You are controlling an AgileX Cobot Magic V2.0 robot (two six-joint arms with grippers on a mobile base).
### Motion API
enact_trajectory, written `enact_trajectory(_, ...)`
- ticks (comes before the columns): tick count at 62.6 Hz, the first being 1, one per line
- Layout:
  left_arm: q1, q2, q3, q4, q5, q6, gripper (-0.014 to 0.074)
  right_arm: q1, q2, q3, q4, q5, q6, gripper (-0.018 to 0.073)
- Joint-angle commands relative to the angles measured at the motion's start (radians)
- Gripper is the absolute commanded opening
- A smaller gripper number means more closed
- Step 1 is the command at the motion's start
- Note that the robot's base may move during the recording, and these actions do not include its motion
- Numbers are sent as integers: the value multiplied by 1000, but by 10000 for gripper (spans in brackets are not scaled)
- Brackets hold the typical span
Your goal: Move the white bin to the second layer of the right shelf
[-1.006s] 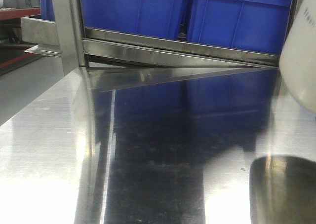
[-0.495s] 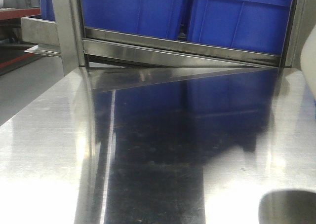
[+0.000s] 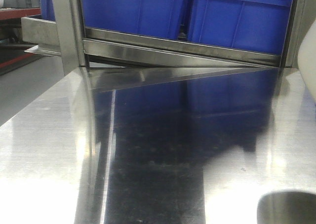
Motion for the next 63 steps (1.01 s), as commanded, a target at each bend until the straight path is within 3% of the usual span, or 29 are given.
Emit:
enact_trajectory(1, 0, -15, 29, -8, -83, -5, 85, -5, 3, -31, 10, -94, -4, 47)
enact_trajectory(63, 0, -15, 29, -8, -83, -5, 85, -5, 3, -31, 10, -94, -4, 47)
